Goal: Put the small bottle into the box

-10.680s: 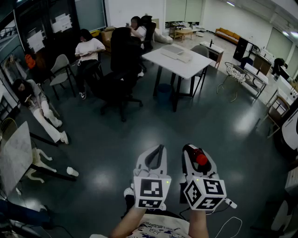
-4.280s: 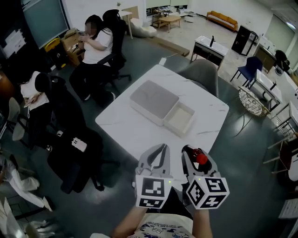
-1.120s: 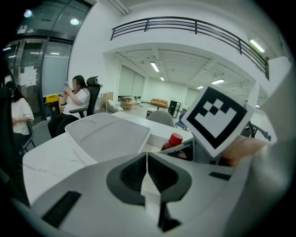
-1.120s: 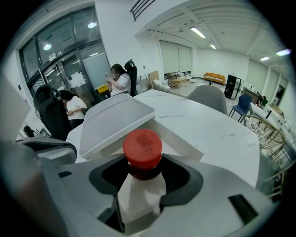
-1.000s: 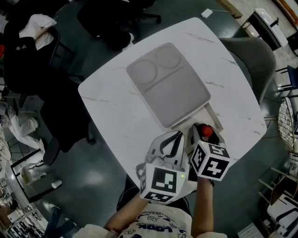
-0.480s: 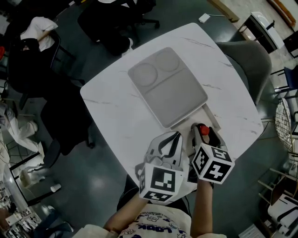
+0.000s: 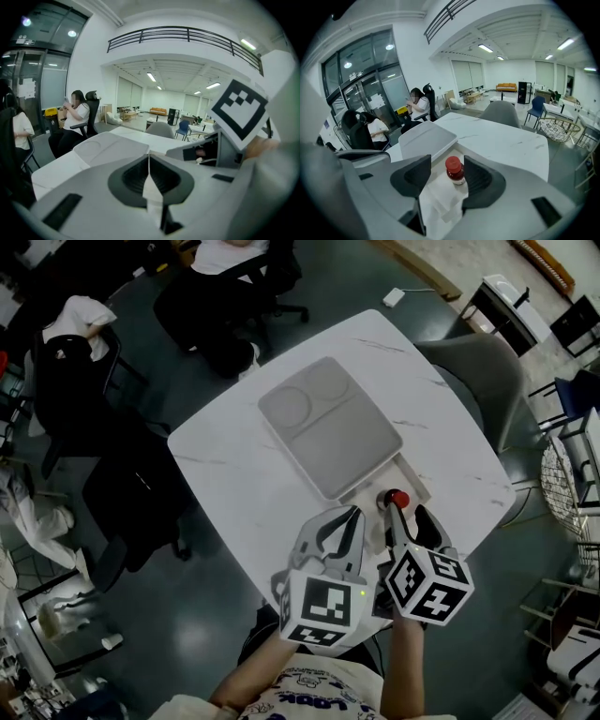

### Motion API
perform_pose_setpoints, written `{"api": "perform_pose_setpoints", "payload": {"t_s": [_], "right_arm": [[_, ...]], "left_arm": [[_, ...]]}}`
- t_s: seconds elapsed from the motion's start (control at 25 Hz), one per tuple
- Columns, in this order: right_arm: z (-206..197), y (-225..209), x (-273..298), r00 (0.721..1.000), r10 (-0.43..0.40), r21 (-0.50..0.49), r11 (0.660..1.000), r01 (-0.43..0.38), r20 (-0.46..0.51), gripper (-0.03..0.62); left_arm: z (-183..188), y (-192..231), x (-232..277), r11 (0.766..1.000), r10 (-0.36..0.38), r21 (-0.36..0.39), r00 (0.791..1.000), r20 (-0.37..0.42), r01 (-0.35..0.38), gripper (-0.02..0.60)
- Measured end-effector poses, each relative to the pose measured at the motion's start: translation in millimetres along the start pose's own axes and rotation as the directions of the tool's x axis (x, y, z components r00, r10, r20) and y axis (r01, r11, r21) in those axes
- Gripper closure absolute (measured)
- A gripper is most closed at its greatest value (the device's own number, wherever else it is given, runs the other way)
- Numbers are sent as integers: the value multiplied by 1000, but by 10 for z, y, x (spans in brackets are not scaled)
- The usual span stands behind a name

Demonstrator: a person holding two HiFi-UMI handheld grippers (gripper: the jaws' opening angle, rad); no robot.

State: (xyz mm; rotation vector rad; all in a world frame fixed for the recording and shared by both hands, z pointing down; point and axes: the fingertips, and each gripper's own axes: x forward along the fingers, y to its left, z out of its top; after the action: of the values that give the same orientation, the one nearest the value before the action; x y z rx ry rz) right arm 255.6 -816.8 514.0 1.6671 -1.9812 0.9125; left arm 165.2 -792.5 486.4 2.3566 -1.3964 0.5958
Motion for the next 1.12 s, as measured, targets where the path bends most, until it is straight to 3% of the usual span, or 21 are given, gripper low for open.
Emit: {"api": "perform_pose_setpoints", "payload": {"t_s": [0.32,1.12], "right_arm": [[73,156,-424,996,2,8,1000,-3,86,404],[78,567,-1222,975,10,-10,1000,-8,224,430]], "left_arm": [[235,-56,-243,999,-21,41,998,61,18,561],[493,-102,-877,996,-25,83,985,169,11,561]]}}
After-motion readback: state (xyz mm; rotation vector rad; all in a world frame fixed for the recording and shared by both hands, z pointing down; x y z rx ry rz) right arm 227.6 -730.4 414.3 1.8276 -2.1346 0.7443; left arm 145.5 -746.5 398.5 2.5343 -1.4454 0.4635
